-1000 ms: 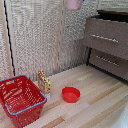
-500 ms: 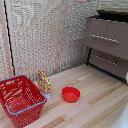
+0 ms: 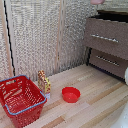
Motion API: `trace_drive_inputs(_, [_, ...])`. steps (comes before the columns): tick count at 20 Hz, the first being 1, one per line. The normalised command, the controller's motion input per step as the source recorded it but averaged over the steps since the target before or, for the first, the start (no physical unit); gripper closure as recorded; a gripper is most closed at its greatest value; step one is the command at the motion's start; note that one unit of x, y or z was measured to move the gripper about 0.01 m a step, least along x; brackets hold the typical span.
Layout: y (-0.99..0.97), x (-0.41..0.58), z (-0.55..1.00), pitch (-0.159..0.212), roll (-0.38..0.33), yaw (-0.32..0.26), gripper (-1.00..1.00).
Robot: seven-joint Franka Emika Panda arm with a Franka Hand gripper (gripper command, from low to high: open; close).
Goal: Compassionately, move the pinch receptors towards pink recepticle. Embrace the recepticle delicately and rise accordingly. Progress forward guided by applied tension and move towards the highest section of the storage unit. Place the recepticle delicately and shut the storage unit.
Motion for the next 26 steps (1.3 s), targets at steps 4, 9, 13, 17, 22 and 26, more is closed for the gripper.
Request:
trace_drive_inputs(4, [-0.96, -0.162, 0.16, 0.117, 0.039, 0.0, 1.0])
trace_drive_inputs(9, [-0.57, 0.0, -0.26, 0.13, 0.002, 0.003, 1.0])
trace_drive_inputs(13, [-0.28, 0.018, -0.26, 0.039, -0.01, 0.025, 1.0])
trace_drive_inputs(17, [0.06, 0.05, -0.2, 0.052, -0.069, 0.047, -1.0])
trace_drive_inputs(22, [0.21, 0.023, -0.06, 0.051, -0.049, 0.01, -1.0])
trace_drive_inputs(26, [0.27, 0.102, 0.02, 0.011, -0.075, 0.139, -1.0])
